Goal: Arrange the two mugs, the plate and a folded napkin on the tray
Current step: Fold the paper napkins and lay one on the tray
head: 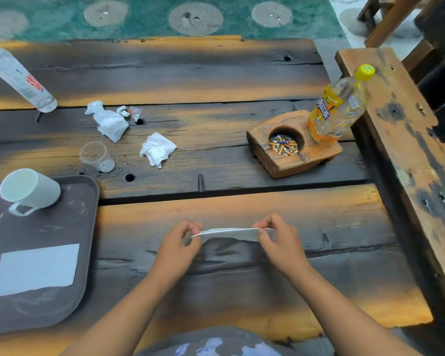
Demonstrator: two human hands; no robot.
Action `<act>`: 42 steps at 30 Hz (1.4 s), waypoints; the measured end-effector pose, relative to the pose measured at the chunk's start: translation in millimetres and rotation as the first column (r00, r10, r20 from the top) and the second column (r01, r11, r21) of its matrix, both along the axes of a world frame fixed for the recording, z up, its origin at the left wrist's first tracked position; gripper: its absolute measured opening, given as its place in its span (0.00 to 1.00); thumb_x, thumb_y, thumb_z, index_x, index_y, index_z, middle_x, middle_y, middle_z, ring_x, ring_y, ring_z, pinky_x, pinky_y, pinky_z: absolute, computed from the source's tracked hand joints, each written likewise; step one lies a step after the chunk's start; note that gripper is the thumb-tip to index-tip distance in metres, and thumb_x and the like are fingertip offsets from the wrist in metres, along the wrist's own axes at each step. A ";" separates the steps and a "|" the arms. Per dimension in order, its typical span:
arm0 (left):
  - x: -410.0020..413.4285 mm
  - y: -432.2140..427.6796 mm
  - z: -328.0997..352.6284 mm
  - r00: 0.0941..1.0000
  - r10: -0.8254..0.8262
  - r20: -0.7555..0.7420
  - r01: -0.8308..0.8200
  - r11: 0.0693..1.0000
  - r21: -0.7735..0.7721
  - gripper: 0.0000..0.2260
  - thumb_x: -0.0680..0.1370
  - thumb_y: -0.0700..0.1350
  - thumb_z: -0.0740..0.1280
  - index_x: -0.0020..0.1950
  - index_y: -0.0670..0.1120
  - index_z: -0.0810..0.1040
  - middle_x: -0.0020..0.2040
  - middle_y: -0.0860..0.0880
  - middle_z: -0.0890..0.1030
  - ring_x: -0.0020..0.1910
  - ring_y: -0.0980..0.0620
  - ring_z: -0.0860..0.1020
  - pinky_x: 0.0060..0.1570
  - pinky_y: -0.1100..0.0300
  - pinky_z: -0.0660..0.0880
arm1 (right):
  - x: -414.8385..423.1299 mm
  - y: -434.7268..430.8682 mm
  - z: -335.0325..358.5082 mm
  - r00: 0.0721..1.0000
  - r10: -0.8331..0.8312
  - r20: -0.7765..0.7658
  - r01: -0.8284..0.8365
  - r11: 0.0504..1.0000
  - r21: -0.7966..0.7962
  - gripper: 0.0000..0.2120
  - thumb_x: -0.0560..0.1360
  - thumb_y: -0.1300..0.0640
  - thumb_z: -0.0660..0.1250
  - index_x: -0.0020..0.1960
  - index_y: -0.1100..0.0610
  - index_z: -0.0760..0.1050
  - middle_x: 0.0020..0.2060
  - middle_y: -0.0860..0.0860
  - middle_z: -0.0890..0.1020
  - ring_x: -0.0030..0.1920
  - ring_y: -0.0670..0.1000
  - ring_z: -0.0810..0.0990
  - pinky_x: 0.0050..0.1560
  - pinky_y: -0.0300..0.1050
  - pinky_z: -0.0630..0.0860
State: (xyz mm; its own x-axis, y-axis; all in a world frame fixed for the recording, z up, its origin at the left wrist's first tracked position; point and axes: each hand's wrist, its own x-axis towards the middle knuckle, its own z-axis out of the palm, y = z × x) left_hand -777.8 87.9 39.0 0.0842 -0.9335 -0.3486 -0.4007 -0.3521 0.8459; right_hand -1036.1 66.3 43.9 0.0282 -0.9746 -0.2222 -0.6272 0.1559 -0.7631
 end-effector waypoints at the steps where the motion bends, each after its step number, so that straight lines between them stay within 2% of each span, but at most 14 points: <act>1: 0.6 -0.6 3.4 0.999 0.012 -0.033 -0.012 1.000 0.005 0.13 0.77 0.34 0.67 0.40 0.51 0.73 0.54 0.60 0.85 0.59 0.61 0.79 0.59 0.63 0.72 | 1.0 0.4 4.4 0.998 -0.032 0.050 0.032 0.999 -0.001 0.08 0.75 0.58 0.67 0.43 0.45 0.72 0.45 0.40 0.85 0.43 0.52 0.83 0.48 0.51 0.77; 3: 1.0 -1.6 12.2 0.996 0.022 -0.091 -0.022 1.000 -0.003 0.12 0.77 0.32 0.65 0.41 0.49 0.72 0.53 0.57 0.86 0.56 0.59 0.81 0.55 0.63 0.74 | 2.8 0.0 13.5 0.984 -0.093 0.150 0.093 0.996 0.006 0.11 0.75 0.61 0.68 0.43 0.44 0.74 0.44 0.42 0.86 0.44 0.53 0.83 0.49 0.52 0.77; 6: 2.5 1.1 32.1 0.984 0.038 -0.177 -0.043 0.999 -0.024 0.12 0.76 0.30 0.63 0.40 0.46 0.70 0.49 0.55 0.88 0.44 0.63 0.81 0.41 0.70 0.73 | 5.7 2.0 30.6 0.939 -0.151 0.308 0.156 0.988 0.010 0.13 0.76 0.65 0.70 0.41 0.48 0.76 0.42 0.51 0.86 0.43 0.50 0.83 0.48 0.49 0.77; 9: 3.7 4.4 53.5 0.975 0.012 -0.223 -0.035 0.995 -0.095 0.05 0.72 0.38 0.63 0.40 0.47 0.70 0.35 0.55 0.78 0.33 0.57 0.71 0.35 0.60 0.67 | 9.2 3.7 49.0 0.879 -0.161 0.448 0.174 0.985 0.011 0.12 0.76 0.69 0.70 0.41 0.54 0.76 0.42 0.56 0.85 0.41 0.42 0.81 0.47 0.39 0.76; 12: 9.0 7.5 73.3 0.959 -0.015 -0.282 -0.032 0.987 -0.160 0.03 0.68 0.42 0.61 0.37 0.49 0.69 0.36 0.48 0.69 0.35 0.53 0.65 0.36 0.56 0.62 | 15.2 6.9 69.0 0.813 -0.157 0.561 0.187 0.982 0.004 0.09 0.74 0.67 0.72 0.40 0.56 0.76 0.42 0.58 0.84 0.41 0.45 0.81 0.47 0.39 0.76; 14: 12.4 8.4 84.2 0.945 -0.025 -0.325 -0.028 0.987 -0.156 0.03 0.66 0.45 0.62 0.34 0.53 0.69 0.35 0.52 0.69 0.34 0.54 0.64 0.33 0.60 0.62 | 19.1 10.0 83.9 0.768 -0.164 0.620 0.200 0.980 0.011 0.05 0.71 0.60 0.72 0.38 0.53 0.77 0.42 0.60 0.85 0.40 0.47 0.80 0.43 0.38 0.77; 16: 14.8 9.4 93.3 0.927 -0.019 -0.374 -0.031 0.991 -0.130 0.02 0.63 0.49 0.62 0.33 0.53 0.69 0.33 0.54 0.67 0.31 0.55 0.63 0.29 0.63 0.60 | 21.6 12.9 97.0 0.731 -0.164 0.663 0.191 0.981 0.032 0.04 0.70 0.57 0.72 0.37 0.50 0.79 0.42 0.55 0.87 0.39 0.48 0.80 0.40 0.40 0.77; 20: 18.0 12.0 107.6 0.899 0.024 -0.437 -0.078 0.991 -0.107 0.03 0.63 0.50 0.62 0.32 0.53 0.69 0.31 0.53 0.66 0.30 0.54 0.62 0.27 0.61 0.55 | 27.0 17.5 120.1 0.639 -0.136 0.757 0.116 0.990 0.080 0.03 0.68 0.53 0.75 0.39 0.50 0.82 0.45 0.55 0.88 0.42 0.50 0.83 0.42 0.44 0.80; 23: 18.0 14.0 114.9 0.874 0.043 -0.484 -0.104 0.990 -0.100 0.05 0.67 0.44 0.60 0.32 0.52 0.69 0.32 0.51 0.66 0.32 0.51 0.62 0.33 0.54 0.53 | 31.4 20.7 129.9 0.627 -0.096 0.773 0.028 0.995 0.100 0.12 0.63 0.48 0.76 0.43 0.54 0.86 0.46 0.54 0.88 0.43 0.48 0.84 0.42 0.41 0.81; 27: 17.1 16.1 121.6 0.836 0.072 -0.544 -0.141 0.986 -0.087 0.07 0.68 0.42 0.60 0.30 0.52 0.69 0.30 0.52 0.67 0.29 0.54 0.65 0.29 0.59 0.60 | 34.9 23.7 131.6 0.630 -0.093 0.771 -0.046 0.987 0.156 0.19 0.63 0.47 0.76 0.51 0.55 0.87 0.50 0.54 0.88 0.47 0.48 0.86 0.44 0.40 0.81; 31: 20.9 17.3 123.1 0.804 0.098 -0.586 -0.163 0.985 -0.059 0.07 0.68 0.42 0.60 0.30 0.51 0.70 0.30 0.51 0.70 0.28 0.54 0.69 0.28 0.61 0.64 | 36.5 26.6 123.4 0.520 -0.165 0.838 -0.080 0.967 0.240 0.14 0.67 0.55 0.77 0.52 0.57 0.87 0.51 0.59 0.88 0.50 0.54 0.87 0.47 0.45 0.83; 35: 22.2 17.6 121.7 0.781 0.121 -0.612 -0.182 0.982 -0.039 0.07 0.68 0.42 0.60 0.30 0.51 0.70 0.29 0.51 0.70 0.27 0.55 0.70 0.26 0.63 0.66 | 36.8 30.7 117.9 0.539 -0.148 0.829 -0.118 0.961 0.249 0.23 0.62 0.48 0.83 0.55 0.54 0.86 0.54 0.58 0.87 0.54 0.55 0.87 0.50 0.46 0.83; 39: 22.0 20.3 119.4 0.766 0.169 -0.621 -0.222 0.975 -0.007 0.07 0.69 0.43 0.60 0.30 0.51 0.70 0.30 0.51 0.71 0.29 0.54 0.70 0.28 0.61 0.66 | 36.0 30.2 111.5 0.558 -0.198 0.806 -0.081 0.953 0.291 0.11 0.72 0.55 0.75 0.54 0.54 0.87 0.54 0.58 0.87 0.53 0.54 0.87 0.49 0.44 0.83; 42: 22.8 24.1 114.6 0.760 0.164 -0.629 -0.208 0.978 0.004 0.02 0.69 0.44 0.62 0.37 0.48 0.72 0.33 0.49 0.77 0.32 0.53 0.76 0.30 0.60 0.71 | 35.3 29.5 110.1 0.556 -0.220 0.802 -0.065 0.950 0.306 0.09 0.73 0.57 0.72 0.52 0.56 0.87 0.52 0.59 0.87 0.51 0.54 0.87 0.47 0.45 0.83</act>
State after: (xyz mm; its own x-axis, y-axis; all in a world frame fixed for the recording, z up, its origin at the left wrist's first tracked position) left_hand -755.0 112.0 153.6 0.0431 -0.9438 -0.3277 0.2897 -0.3022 0.9082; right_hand -1000.8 95.8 154.0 0.2628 -0.8826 -0.3898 0.2738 0.4556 -0.8470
